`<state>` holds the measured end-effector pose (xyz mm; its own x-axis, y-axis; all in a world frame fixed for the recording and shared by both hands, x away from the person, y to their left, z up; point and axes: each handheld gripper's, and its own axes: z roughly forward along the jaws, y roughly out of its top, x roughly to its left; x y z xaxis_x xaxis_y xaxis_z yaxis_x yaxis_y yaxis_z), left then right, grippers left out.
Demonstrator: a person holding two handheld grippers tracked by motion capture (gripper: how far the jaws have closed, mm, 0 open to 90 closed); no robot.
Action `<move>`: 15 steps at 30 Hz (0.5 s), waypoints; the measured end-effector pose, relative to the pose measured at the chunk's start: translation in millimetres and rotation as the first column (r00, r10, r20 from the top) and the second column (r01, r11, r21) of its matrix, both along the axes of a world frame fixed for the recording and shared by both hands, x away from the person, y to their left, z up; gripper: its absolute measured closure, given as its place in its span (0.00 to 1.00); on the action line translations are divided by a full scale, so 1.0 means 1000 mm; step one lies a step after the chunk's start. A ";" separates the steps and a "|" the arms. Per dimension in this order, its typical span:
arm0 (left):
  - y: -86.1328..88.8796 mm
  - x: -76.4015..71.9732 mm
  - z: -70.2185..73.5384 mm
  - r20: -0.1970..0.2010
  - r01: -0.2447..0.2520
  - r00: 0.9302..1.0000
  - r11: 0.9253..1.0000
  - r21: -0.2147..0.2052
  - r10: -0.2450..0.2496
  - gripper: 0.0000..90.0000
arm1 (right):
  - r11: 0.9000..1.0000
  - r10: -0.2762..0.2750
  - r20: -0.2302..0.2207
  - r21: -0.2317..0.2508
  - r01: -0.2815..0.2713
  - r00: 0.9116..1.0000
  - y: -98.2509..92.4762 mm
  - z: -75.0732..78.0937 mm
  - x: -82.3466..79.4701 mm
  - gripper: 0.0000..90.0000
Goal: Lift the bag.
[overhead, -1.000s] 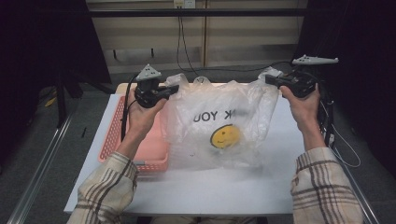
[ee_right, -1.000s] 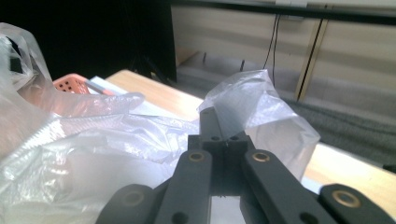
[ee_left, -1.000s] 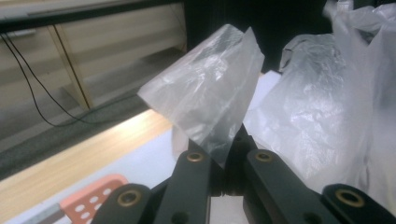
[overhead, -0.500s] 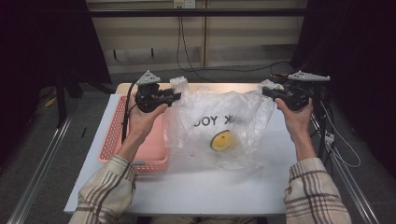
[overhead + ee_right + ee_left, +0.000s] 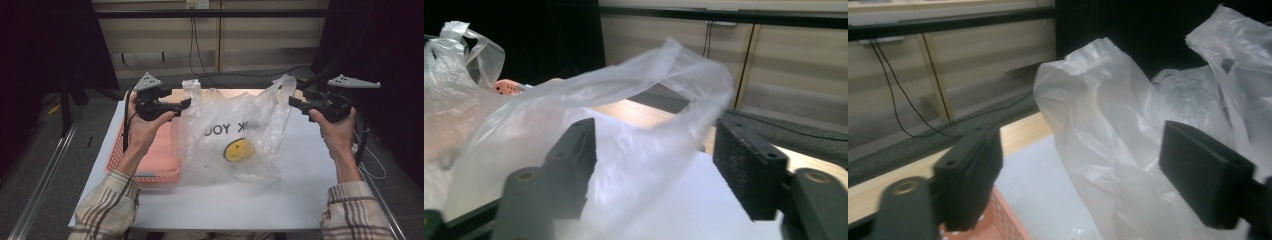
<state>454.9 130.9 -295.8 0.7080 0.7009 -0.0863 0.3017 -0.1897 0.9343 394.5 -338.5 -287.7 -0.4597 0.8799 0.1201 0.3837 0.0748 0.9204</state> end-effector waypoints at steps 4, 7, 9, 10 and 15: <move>0.006 -0.004 0.005 0.010 -0.014 1.000 1.000 -0.003 0.014 0.10 | 1.000 -0.006 -0.013 -0.025 0.006 1.000 0.000 -0.001 -0.008 0.27; 0.012 -0.005 0.009 0.010 -0.029 1.000 1.000 -0.011 0.030 0.08 | 1.000 -0.006 -0.017 -0.031 0.005 1.000 0.003 -0.006 -0.011 0.25; 0.019 -0.006 0.013 0.019 -0.039 0.999 0.999 -0.023 0.039 0.07 | 1.000 -0.001 -0.016 -0.028 0.001 1.000 0.005 -0.011 -0.014 0.25; 0.022 -0.007 0.014 0.021 -0.041 0.999 0.999 -0.029 0.041 0.07 | 1.000 0.000 -0.016 -0.030 -0.001 1.000 0.006 -0.013 -0.015 0.24; 0.038 -0.017 0.020 0.034 -0.045 0.998 0.999 -0.021 0.046 0.06 | 0.999 -0.013 -0.024 -0.040 0.012 1.000 0.009 -0.023 -0.024 0.20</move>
